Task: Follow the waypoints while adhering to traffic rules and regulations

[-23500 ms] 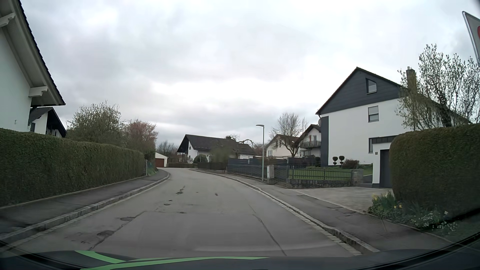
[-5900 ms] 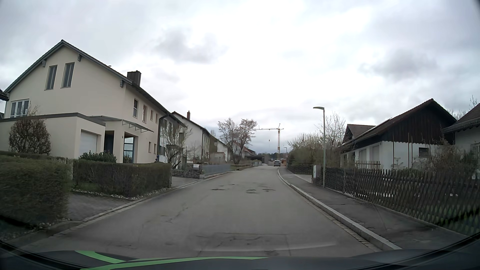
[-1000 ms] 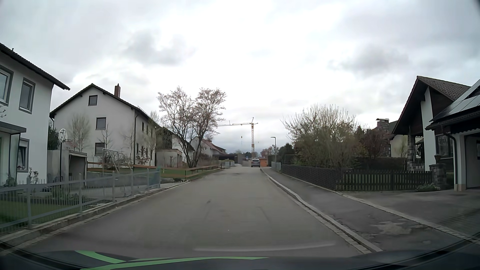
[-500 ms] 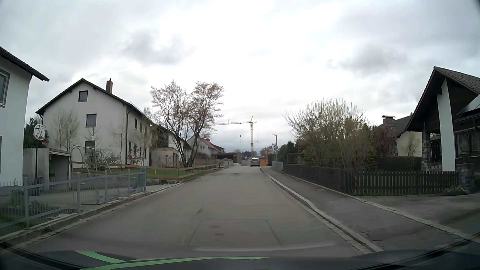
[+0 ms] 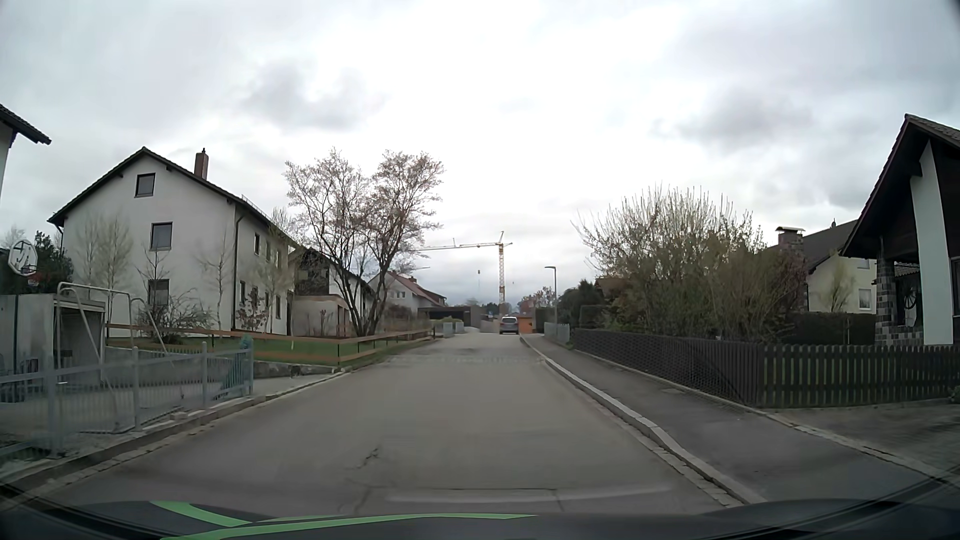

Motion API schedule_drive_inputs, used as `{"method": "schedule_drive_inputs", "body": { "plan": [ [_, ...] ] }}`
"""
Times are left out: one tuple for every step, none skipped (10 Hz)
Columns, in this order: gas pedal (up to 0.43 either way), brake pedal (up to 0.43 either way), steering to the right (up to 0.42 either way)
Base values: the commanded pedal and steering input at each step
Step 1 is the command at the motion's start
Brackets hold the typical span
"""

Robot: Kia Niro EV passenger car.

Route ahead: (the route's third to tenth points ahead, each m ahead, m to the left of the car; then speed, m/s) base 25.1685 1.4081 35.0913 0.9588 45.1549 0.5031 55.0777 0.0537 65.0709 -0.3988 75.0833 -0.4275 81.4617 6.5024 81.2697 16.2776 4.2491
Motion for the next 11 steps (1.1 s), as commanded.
{"method": "schedule_drive_inputs", "body": {
  "plan": [
    [0.087, 0.000, 0.010],
    [0.087, 0.000, 0.010],
    [0.087, 0.000, 0.010],
    [0.087, 0.000, 0.010],
    [0.087, 0.000, 0.010],
    [0.087, 0.000, 0.009],
    [0.087, 0.000, 0.007],
    [0.087, 0.000, 0.005],
    [0.079, 0.000, 0.005],
    [0.079, 0.000, 0.005],
    [0.079, 0.000, 0.002]
  ]
}}
